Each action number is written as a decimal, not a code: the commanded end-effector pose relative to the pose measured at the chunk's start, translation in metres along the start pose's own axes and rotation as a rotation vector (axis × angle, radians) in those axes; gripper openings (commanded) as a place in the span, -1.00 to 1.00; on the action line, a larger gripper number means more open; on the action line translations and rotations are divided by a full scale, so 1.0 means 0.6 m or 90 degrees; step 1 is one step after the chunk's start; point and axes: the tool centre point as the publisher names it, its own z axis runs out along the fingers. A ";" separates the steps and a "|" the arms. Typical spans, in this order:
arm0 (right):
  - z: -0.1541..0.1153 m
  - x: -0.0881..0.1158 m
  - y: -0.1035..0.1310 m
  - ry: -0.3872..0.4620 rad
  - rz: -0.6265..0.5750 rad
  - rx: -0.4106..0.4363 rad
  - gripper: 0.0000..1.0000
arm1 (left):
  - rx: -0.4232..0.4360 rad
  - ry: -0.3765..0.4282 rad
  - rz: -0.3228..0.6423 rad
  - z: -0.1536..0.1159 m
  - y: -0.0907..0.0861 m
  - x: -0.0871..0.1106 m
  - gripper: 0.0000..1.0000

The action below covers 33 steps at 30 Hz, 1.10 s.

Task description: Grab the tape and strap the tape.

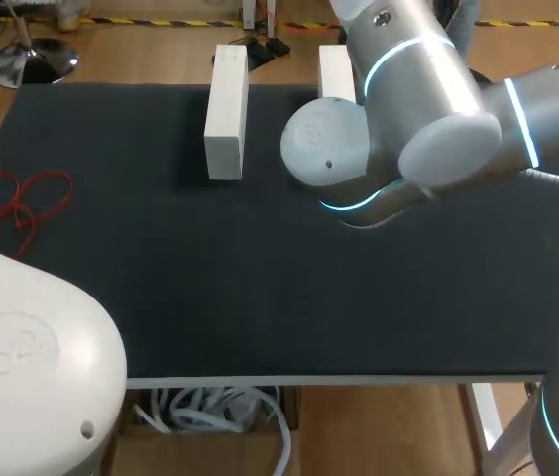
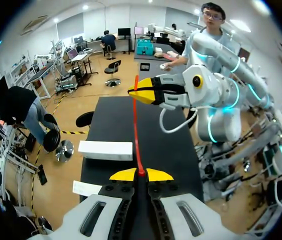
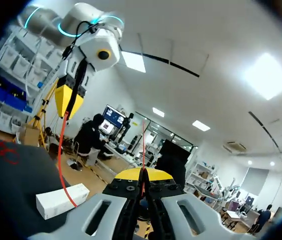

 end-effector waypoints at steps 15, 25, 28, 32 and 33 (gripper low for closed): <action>-0.016 0.013 0.033 -0.011 0.024 0.042 -1.00 | -0.003 0.001 -0.001 -0.001 -0.001 0.000 -1.00; -0.016 0.013 0.033 -0.011 0.024 0.042 -1.00 | -0.003 0.001 -0.001 -0.001 -0.001 0.000 -1.00; -0.016 0.013 0.033 -0.011 0.024 0.042 -1.00 | -0.003 0.001 -0.001 -0.001 -0.001 0.000 -1.00; -0.016 0.013 0.033 -0.011 0.024 0.042 -1.00 | -0.003 0.001 -0.001 -0.001 -0.001 0.000 -1.00; -0.016 0.013 0.033 -0.011 0.024 0.042 -1.00 | -0.003 0.001 -0.001 -0.001 -0.001 0.000 -1.00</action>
